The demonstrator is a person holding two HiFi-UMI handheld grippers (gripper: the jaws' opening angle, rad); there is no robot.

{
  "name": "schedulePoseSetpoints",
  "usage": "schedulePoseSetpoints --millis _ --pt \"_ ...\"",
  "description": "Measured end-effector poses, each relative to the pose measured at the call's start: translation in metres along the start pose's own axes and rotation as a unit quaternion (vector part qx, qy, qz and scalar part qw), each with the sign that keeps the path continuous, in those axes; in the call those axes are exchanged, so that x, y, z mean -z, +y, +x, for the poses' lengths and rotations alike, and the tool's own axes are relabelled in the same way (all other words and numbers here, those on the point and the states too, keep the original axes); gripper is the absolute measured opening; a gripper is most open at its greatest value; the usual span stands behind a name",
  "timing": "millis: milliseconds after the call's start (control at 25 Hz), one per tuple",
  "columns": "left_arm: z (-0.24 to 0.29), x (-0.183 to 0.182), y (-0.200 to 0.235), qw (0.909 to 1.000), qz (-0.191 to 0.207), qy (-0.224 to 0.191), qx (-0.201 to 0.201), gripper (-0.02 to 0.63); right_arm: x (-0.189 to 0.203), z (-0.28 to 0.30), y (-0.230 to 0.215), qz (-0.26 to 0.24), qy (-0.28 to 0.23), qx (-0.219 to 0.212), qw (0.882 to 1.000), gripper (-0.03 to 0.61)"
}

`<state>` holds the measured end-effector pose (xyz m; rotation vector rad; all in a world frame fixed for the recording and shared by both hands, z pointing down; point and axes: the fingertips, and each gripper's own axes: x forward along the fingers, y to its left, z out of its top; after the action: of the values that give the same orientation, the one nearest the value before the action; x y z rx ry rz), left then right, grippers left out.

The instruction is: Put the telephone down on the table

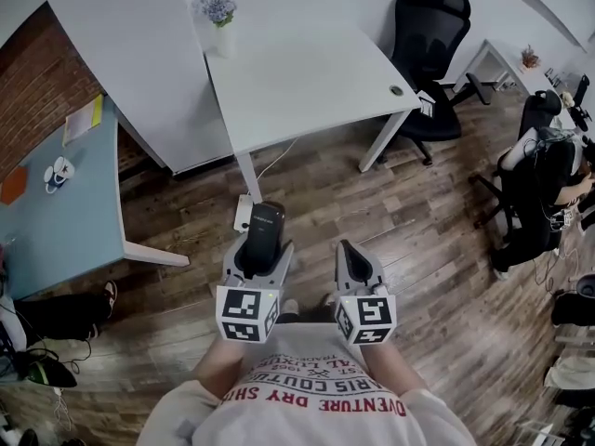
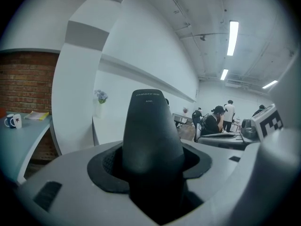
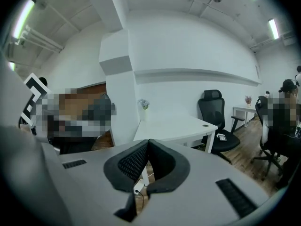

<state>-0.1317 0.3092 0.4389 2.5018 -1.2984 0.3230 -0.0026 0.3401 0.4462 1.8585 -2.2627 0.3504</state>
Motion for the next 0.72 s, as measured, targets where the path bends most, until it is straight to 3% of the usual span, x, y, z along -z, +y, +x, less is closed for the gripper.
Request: schedulePoseSetpoints --millis 400,600,720 --pt "0.054 -0.013 0.034 0.9993 -0.011 0.002 -0.036 0.295 -0.011 0.070 -0.028 -0.001 0.004 -0.025 1.000 0.017" --pt "0.101 -0.041 0.040 0.9981 -0.011 -0.004 -0.061 0.295 -0.044 0.115 -0.062 -0.007 -0.010 -0.049 0.999 0.017" --pt "0.135 -0.059 0.039 0.9970 -0.014 -0.005 -0.075 0.295 -0.068 0.141 -0.086 -0.037 -0.022 -0.062 0.997 0.017"
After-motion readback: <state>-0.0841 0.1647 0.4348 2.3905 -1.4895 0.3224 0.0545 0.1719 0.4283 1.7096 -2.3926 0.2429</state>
